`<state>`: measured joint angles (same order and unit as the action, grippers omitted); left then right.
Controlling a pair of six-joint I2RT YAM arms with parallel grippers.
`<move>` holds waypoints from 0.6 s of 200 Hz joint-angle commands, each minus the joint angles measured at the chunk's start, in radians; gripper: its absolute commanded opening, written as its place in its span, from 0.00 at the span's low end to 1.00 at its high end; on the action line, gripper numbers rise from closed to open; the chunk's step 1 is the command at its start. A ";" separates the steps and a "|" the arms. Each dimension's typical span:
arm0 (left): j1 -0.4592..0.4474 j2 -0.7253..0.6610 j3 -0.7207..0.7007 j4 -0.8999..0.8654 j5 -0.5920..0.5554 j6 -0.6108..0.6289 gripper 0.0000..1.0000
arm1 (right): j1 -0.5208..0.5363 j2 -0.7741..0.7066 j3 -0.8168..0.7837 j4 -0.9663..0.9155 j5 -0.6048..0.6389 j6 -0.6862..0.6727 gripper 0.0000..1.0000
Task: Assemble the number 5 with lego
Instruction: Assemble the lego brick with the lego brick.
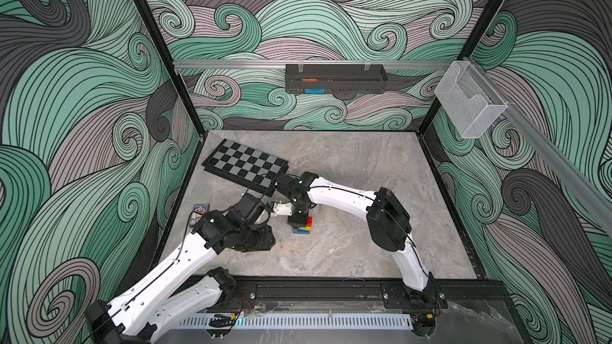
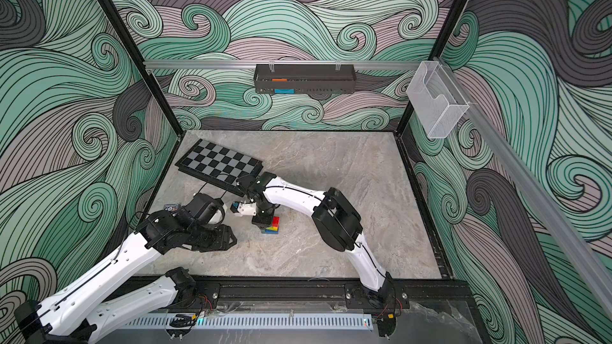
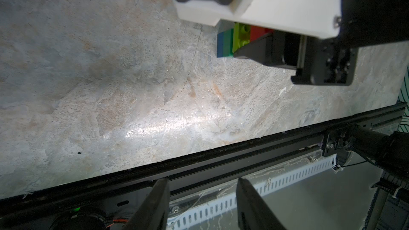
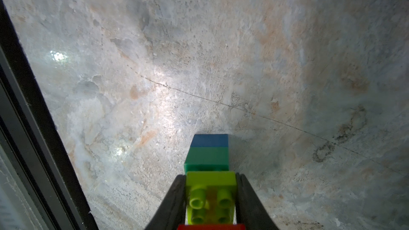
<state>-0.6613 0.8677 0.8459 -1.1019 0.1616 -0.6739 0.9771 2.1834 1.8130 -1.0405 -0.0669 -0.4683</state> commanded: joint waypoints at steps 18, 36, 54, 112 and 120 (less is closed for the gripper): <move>0.006 -0.007 -0.004 -0.021 0.006 0.000 0.53 | 0.021 0.073 -0.063 -0.006 0.034 -0.019 0.25; 0.006 -0.009 -0.005 -0.022 0.007 0.002 0.52 | 0.021 0.064 -0.074 -0.007 0.032 -0.022 0.24; 0.006 -0.009 -0.004 -0.020 0.009 0.003 0.53 | 0.017 0.060 -0.077 -0.006 0.038 -0.026 0.25; 0.006 -0.010 -0.004 -0.021 0.010 0.004 0.52 | 0.016 0.113 -0.064 -0.031 0.035 -0.006 0.24; 0.006 -0.010 -0.005 -0.023 0.009 0.002 0.52 | 0.016 0.121 -0.060 -0.037 0.034 -0.004 0.24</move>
<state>-0.6613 0.8665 0.8459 -1.1034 0.1654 -0.6739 0.9897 2.1815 1.7973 -1.0256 -0.0422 -0.4839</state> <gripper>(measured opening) 0.525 0.349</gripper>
